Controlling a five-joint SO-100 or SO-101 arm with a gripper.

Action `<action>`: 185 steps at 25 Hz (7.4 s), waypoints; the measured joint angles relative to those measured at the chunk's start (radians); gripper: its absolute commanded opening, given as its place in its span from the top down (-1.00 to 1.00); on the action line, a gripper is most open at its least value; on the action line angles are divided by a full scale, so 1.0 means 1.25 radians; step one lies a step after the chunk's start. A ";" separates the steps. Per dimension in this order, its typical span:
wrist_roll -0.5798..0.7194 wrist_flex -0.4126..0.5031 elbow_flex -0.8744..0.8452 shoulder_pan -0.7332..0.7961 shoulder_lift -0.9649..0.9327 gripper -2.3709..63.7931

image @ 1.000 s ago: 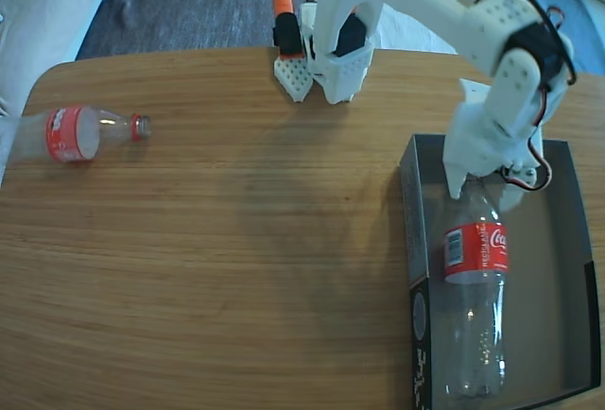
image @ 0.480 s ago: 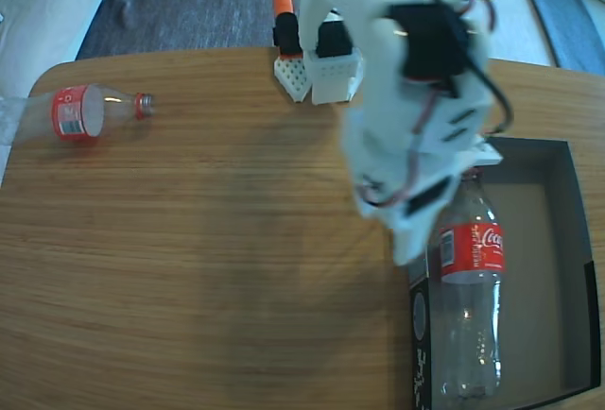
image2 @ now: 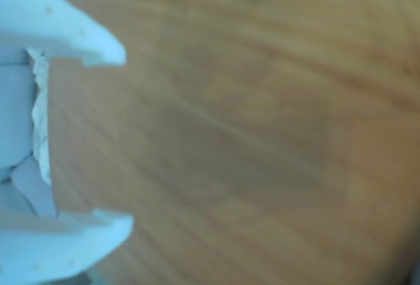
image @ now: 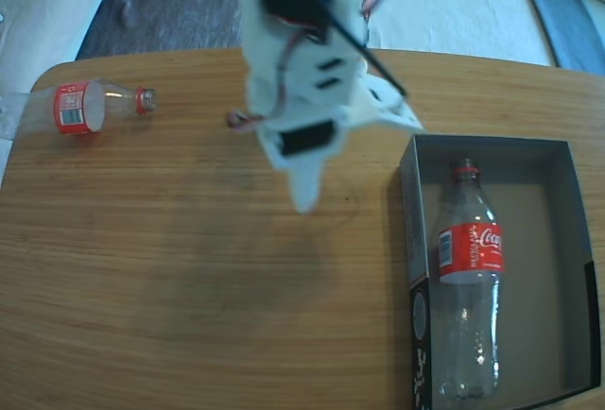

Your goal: Grasp the bottles and put them in the box.

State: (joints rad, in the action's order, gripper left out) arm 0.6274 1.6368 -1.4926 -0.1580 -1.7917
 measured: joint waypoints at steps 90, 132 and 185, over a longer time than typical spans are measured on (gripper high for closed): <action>0.540 -0.125 0.189 -0.931 0.533 -0.51; 0.565 -0.178 0.209 -0.898 0.592 -0.51; 0.514 -0.043 0.445 -0.679 0.592 0.93</action>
State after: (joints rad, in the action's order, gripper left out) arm 1.2701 1.5831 -0.9357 -1.0063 -1.0523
